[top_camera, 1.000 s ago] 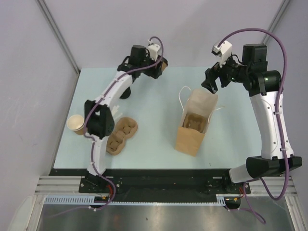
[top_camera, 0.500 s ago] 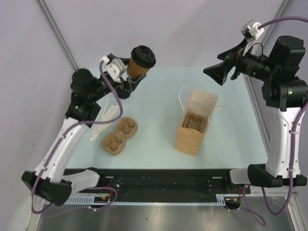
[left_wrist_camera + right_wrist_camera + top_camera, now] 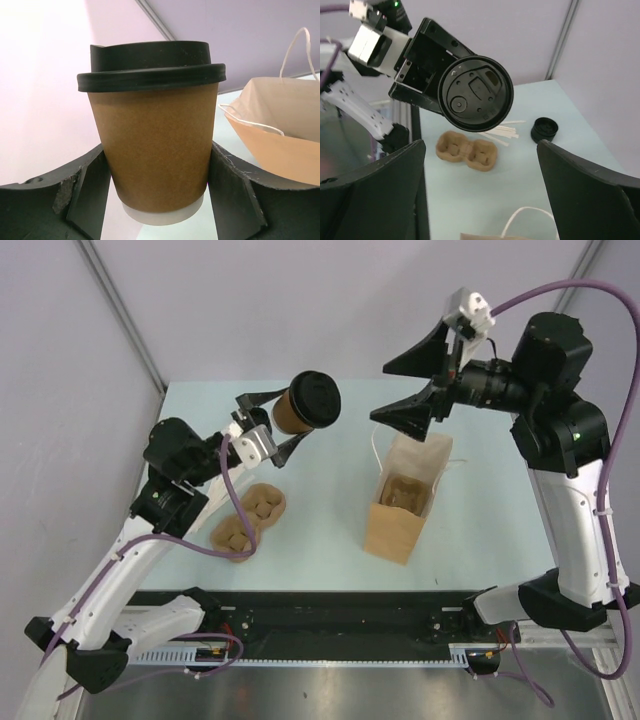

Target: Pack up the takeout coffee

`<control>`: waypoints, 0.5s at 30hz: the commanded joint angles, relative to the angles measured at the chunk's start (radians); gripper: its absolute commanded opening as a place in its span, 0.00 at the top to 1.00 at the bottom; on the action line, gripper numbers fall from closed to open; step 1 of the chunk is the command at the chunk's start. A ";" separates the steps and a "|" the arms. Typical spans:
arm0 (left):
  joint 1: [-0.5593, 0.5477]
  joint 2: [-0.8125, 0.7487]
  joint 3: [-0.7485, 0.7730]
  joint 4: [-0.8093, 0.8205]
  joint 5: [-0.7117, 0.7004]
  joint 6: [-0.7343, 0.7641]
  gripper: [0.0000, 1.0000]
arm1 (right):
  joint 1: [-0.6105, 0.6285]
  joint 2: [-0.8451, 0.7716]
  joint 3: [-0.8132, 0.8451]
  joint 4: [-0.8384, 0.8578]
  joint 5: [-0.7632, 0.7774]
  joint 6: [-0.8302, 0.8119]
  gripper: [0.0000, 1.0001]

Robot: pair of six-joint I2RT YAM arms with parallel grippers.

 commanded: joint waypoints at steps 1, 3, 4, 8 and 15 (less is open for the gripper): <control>-0.030 -0.019 -0.014 -0.019 0.013 0.067 0.28 | 0.139 0.000 0.081 -0.144 0.190 -0.321 0.00; -0.050 -0.026 -0.023 -0.025 0.019 0.100 0.28 | 0.214 -0.009 0.061 -0.163 0.235 -0.421 0.00; -0.058 -0.028 -0.035 -0.025 0.019 0.111 0.28 | 0.242 -0.015 0.026 -0.163 0.276 -0.450 0.00; -0.082 -0.034 -0.043 -0.052 0.035 0.137 0.28 | 0.328 -0.070 -0.090 -0.118 0.350 -0.546 0.00; -0.122 -0.039 -0.051 -0.057 0.045 0.156 0.30 | 0.370 -0.107 -0.186 -0.046 0.382 -0.575 0.00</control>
